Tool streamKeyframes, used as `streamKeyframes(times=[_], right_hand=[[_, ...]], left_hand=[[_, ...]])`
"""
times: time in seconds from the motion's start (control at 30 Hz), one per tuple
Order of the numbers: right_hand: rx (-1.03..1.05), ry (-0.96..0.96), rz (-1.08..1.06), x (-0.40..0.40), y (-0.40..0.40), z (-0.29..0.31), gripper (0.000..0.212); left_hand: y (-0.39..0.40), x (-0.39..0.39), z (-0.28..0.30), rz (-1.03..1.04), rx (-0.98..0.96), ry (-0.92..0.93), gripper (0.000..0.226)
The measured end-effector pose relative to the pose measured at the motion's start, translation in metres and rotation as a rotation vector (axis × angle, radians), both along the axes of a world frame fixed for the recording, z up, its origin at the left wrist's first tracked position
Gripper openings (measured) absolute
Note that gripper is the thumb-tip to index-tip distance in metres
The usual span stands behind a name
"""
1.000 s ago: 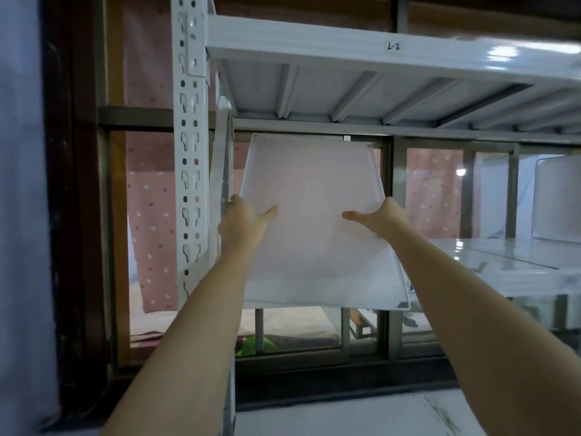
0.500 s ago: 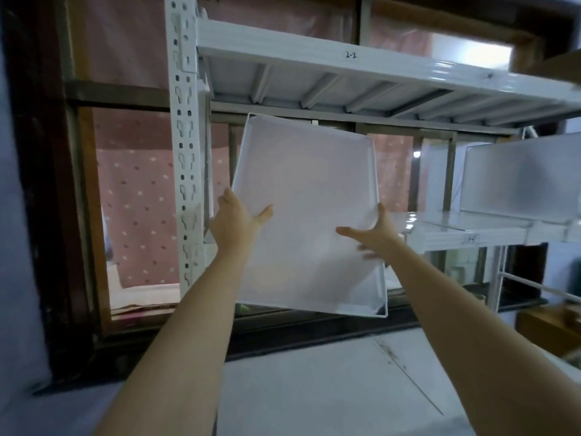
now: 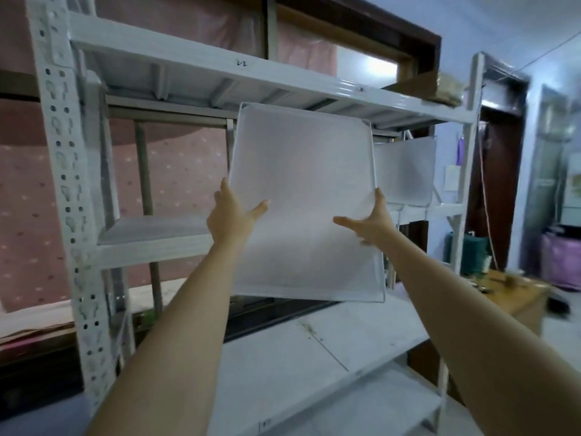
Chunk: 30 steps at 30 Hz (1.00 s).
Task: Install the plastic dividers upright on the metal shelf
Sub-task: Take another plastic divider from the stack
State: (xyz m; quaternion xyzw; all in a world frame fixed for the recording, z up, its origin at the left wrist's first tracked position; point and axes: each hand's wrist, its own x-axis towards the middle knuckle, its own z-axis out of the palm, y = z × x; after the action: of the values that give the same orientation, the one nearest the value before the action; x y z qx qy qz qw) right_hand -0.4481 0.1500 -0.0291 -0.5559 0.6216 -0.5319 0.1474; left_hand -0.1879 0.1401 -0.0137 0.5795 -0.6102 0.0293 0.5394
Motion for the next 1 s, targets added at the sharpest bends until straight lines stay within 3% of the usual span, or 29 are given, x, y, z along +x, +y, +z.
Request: streamKeyframes(times=[0.27,0.37,0.47,0.7,1.0], right_hand=[[0.026,-0.002,-0.268,-0.159,0.072,-0.006,0.112],[0.013,0.127,-0.349,-0.201,0.093,-0.010,0.121],[0.048,0.241,-0.390,-0.230,0.109,-0.015,0.114],[0.131,0.214,-0.404,-0.278,0.107,-0.023,0.118],[0.144,0.214,-0.412,-0.317,0.044,-0.024,0.123]], left_hand=[[0.009,-0.168,-0.015,-0.253,0.079,0.065,0.099],[0.014,-0.219,-0.021,-0.292,0.109,0.030,0.102],[0.019,-0.261,-0.027,-0.335,0.164,-0.083,0.106],[0.001,-0.311,-0.033,-0.369,0.246,-0.159,0.112],[-0.059,-0.352,-0.024,-0.386,0.184,-0.177,0.105]])
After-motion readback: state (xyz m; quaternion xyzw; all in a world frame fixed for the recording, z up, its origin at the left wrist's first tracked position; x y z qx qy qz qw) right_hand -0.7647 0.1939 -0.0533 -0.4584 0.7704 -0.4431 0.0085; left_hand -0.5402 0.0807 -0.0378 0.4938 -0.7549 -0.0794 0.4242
